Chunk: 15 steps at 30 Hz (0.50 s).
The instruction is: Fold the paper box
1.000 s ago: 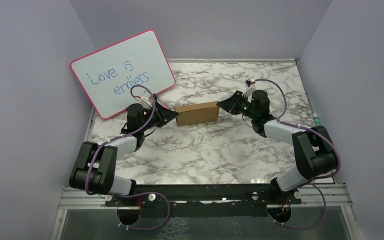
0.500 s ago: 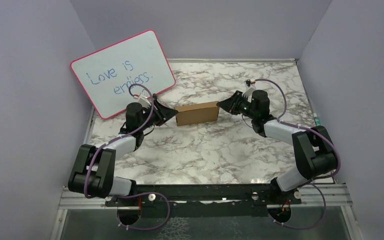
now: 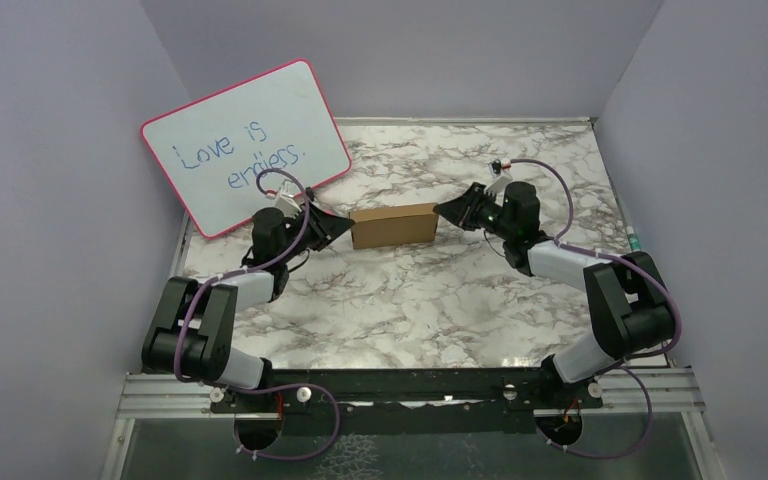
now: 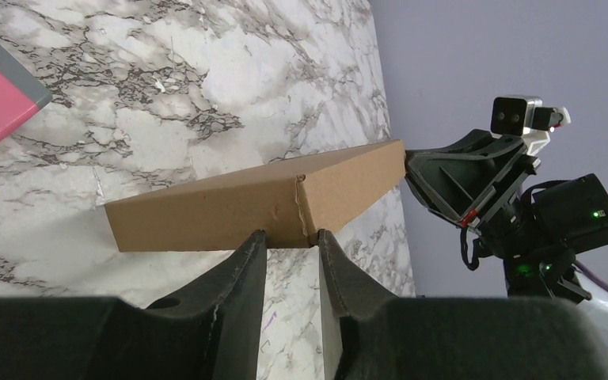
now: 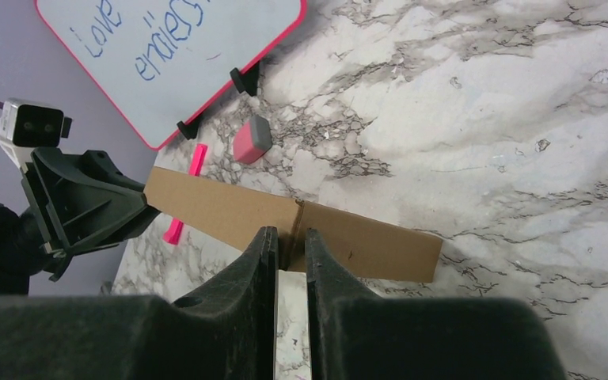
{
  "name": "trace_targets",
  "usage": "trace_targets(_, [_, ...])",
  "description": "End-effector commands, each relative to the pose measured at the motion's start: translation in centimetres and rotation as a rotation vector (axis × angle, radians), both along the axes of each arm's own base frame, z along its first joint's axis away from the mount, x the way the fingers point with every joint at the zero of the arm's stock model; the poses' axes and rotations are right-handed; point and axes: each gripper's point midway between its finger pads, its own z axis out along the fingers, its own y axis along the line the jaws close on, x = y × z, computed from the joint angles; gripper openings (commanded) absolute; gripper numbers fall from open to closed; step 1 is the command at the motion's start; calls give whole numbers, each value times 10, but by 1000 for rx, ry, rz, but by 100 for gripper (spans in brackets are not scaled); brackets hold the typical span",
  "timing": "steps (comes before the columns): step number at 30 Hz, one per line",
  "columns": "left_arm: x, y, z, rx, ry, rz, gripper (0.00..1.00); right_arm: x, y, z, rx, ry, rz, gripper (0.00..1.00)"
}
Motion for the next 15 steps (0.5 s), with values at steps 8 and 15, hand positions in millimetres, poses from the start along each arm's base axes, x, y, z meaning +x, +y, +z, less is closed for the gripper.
trace_targets(8, [-5, 23, -23, 48, 99, 77, 36, -27, 0, -42, -123, 136, 111, 28])
trace_targets(15, [6, 24, 31, 134, -36, 44, 51, -15, -8, 13, -281, -37, 157, 58])
